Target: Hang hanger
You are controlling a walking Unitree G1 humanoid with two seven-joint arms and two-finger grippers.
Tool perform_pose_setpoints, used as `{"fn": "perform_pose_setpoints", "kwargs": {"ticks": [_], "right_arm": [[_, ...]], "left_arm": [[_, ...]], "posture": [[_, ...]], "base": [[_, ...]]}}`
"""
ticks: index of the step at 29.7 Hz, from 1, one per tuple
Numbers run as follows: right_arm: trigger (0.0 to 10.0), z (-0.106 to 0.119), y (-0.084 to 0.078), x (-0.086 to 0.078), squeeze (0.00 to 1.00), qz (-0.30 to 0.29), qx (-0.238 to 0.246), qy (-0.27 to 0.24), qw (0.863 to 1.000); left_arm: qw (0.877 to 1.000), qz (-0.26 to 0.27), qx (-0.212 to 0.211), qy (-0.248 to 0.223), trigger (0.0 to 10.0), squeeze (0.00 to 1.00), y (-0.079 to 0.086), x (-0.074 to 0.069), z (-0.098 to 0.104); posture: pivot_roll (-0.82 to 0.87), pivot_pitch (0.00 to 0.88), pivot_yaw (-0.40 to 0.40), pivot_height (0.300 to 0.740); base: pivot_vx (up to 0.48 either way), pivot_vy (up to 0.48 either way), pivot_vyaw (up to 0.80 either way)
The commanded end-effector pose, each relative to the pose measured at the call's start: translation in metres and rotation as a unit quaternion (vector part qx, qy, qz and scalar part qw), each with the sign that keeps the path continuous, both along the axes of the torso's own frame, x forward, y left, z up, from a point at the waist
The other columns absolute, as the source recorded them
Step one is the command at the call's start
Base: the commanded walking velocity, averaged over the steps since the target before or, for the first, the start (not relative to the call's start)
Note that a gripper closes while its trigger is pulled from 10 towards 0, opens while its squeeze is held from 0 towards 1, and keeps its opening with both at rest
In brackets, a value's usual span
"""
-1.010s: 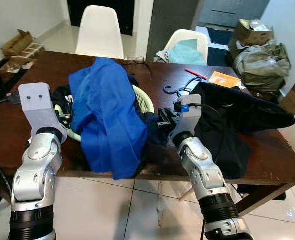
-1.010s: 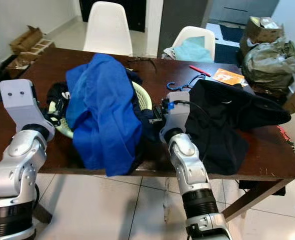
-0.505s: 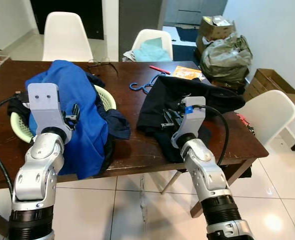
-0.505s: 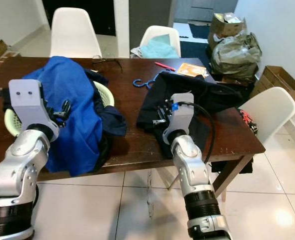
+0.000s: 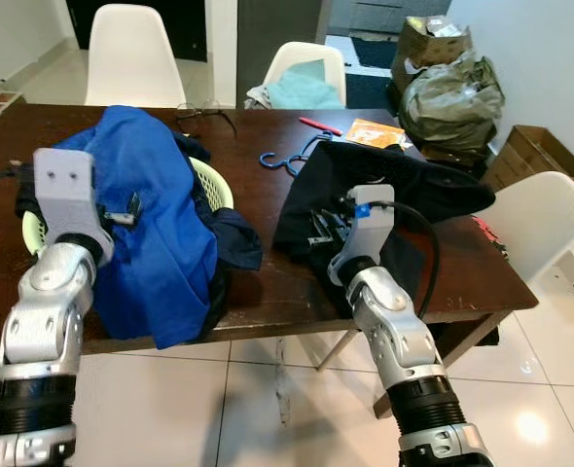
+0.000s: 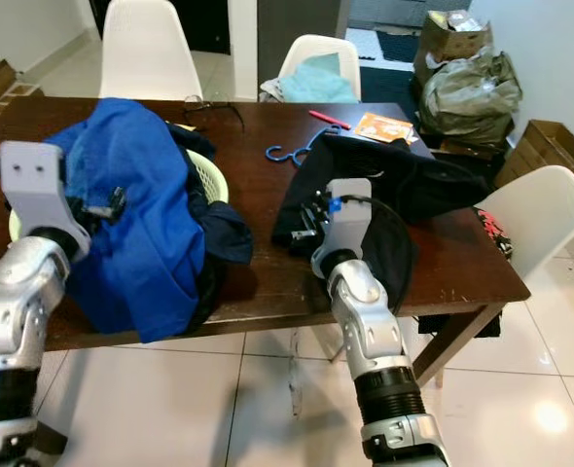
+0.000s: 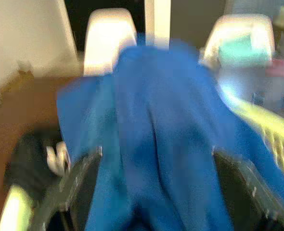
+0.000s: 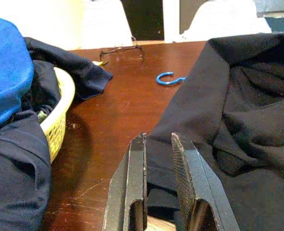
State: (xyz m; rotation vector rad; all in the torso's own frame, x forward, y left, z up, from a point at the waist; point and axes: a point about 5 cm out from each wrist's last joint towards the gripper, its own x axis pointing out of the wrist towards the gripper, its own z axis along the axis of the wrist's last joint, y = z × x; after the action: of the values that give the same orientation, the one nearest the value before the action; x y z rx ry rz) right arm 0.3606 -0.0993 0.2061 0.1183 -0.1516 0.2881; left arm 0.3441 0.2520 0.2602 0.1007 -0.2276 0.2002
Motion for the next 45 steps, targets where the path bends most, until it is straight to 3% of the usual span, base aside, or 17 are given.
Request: {"fn": "perform_pose_setpoints", "kwargs": {"ticks": [1, 5, 11, 12, 15, 16, 17, 18, 21, 25, 32, 33, 34, 35, 38, 39, 45], "right_arm": [[10.0, -0.003, 0.0, 0.001, 0.0, 0.0, -0.003, 0.008, 1.0], [10.0, 0.001, -0.001, 0.003, 0.0, 0.002, -0.009, 0.004, 1.0], [10.0, 0.004, -0.001, 0.003, 0.0, 0.006, -0.018, 0.0, 1.0], [10.0, 0.005, 0.0, 0.004, 0.0, 0.007, -0.02, 0.0, 1.0], [10.0, 0.005, 0.0, 0.004, 0.0, 0.008, -0.021, 0.0, 1.0], [10.0, 0.006, 0.001, 0.004, 0.0, 0.01, -0.022, -0.001, 1.0], [10.0, 0.006, 0.001, 0.004, 0.0, 0.01, -0.022, -0.001, 1.0], [10.0, 0.007, 0.003, 0.003, 0.0, 0.013, -0.026, -0.004, 1.0], [10.0, 0.008, 0.003, 0.003, 0.0, 0.013, -0.026, -0.004, 1.0], [10.0, 0.008, 0.005, 0.002, 0.0, 0.018, -0.026, -0.003, 1.0], [10.0, 0.006, 0.008, 0.0, 0.0, 0.038, -0.036, -0.005, 0.999], [10.0, 0.006, 0.007, 0.0, 0.0, 0.036, -0.035, -0.005, 0.999], [10.0, 0.006, 0.005, 0.0, 0.0, 0.034, -0.034, -0.004, 0.999], [10.0, 0.005, 0.004, 0.001, 0.0, 0.032, -0.033, -0.003, 0.999], [10.0, 0.006, 0.005, 0.001, 0.0, 0.031, -0.033, -0.003, 0.999], [10.0, 0.005, 0.004, 0.001, 0.0, 0.03, -0.033, -0.003, 0.999], [10.0, 0.005, 0.002, 0.001, 0.0, 0.024, -0.029, -0.001, 0.999]], "left_arm": [[1.0, 0.004, -0.004, -0.004, 10.0, 1.0, 0.009, 0.004, -0.001], [1.0, 0.005, 0.002, -0.012, 10.0, 1.0, 0.022, 0.02, 0.007], [1.0, -0.011, 0.008, 0.004, 10.0, 1.0, 0.027, 0.039, 0.01], [1.0, -0.018, -0.001, 0.008, 10.0, 0.39, 0.026, 0.041, 0.01], [1.0, -0.024, -0.007, 0.009, 10.0, 0.39, 0.025, 0.043, 0.01], [0.999, -0.043, -0.012, 0.014, 10.0, 0.0, 0.021, 0.045, 0.009], [0.999, -0.043, -0.012, 0.014, 10.0, 0.0, 0.021, 0.045, 0.009], [0.997, -0.078, -0.008, 0.019, 10.0, 0.0, 0.011, 0.05, 0.009], [0.996, -0.087, -0.001, 0.025, 10.0, 0.0, 0.007, 0.052, 0.009], [0.995, -0.057, 0.025, 0.076, 10.0, 0.0, 0.008, 0.057, -0.002], [0.995, -0.034, 0.035, 0.092, 10.0, 0.0, 0.017, 0.057, -0.005], [0.994, -0.028, 0.035, 0.096, 4.2, 0.0, 0.019, 0.057, -0.005], [0.994, -0.024, 0.037, 0.099, 4.2, 0.0, 0.021, 0.057, -0.005], [0.994, -0.018, 0.039, 0.104, 1.0, 0.0, 0.023, 0.057, -0.005], [0.993, -0.014, 0.038, 0.107, 1.0, 0.0, 0.025, 0.057, -0.005], [0.993, -0.011, 0.042, 0.107, 0.0, 0.0, 0.025, 0.057, -0.004], [0.993, -0.006, 0.066, 0.095, 0.0, 0.0, 0.022, 0.059, 0.004]], "posture": [[0.07, 0.167, -0.096, 0.74], [0.05, 0.18, -0.103, 0.74], [0.02, 0.204, -0.117, 0.74], [0.02, 0.22, -0.12, 0.74], [0.02, 0.22, -0.12, 0.74], [0.01, 0.223, -0.121, 0.74], [0.01, 0.223, -0.121, 0.74], [0.0, 0.221, -0.119, 0.74], [0.0, 0.225, -0.121, 0.74], [0.0, 0.226, -0.125, 0.74], [0.01, 0.222, -0.122, 0.74], [0.01, 0.222, -0.119, 0.74], [0.01, 0.222, -0.119, 0.74], [0.01, 0.221, -0.118, 0.74], [0.01, 0.221, -0.116, 0.74], [0.01, 0.222, -0.115, 0.74], [0.02, 0.22, -0.111, 0.74]], "base": [[0.0, 0.0, 0.0], [0.0, 0.0, 0.0], [0.0, 0.0, 0.0], [0.0, 0.0, 0.0], [0.0, 0.0, 0.0], [0.0, 0.0, 0.0], [0.0, 0.0, 0.0], [0.0, 0.0, 0.0], [0.0, 0.0, 0.0], [0.0, 0.0, 0.0], [0.0, 0.0, 0.0], [0.0, 0.0, 0.0], [0.0, 0.0, 0.0], [0.0, 0.0, 0.0], [0.0, 0.0, 0.0], [0.0, 0.0, 0.0], [0.0, 0.0, 0.0]]}}
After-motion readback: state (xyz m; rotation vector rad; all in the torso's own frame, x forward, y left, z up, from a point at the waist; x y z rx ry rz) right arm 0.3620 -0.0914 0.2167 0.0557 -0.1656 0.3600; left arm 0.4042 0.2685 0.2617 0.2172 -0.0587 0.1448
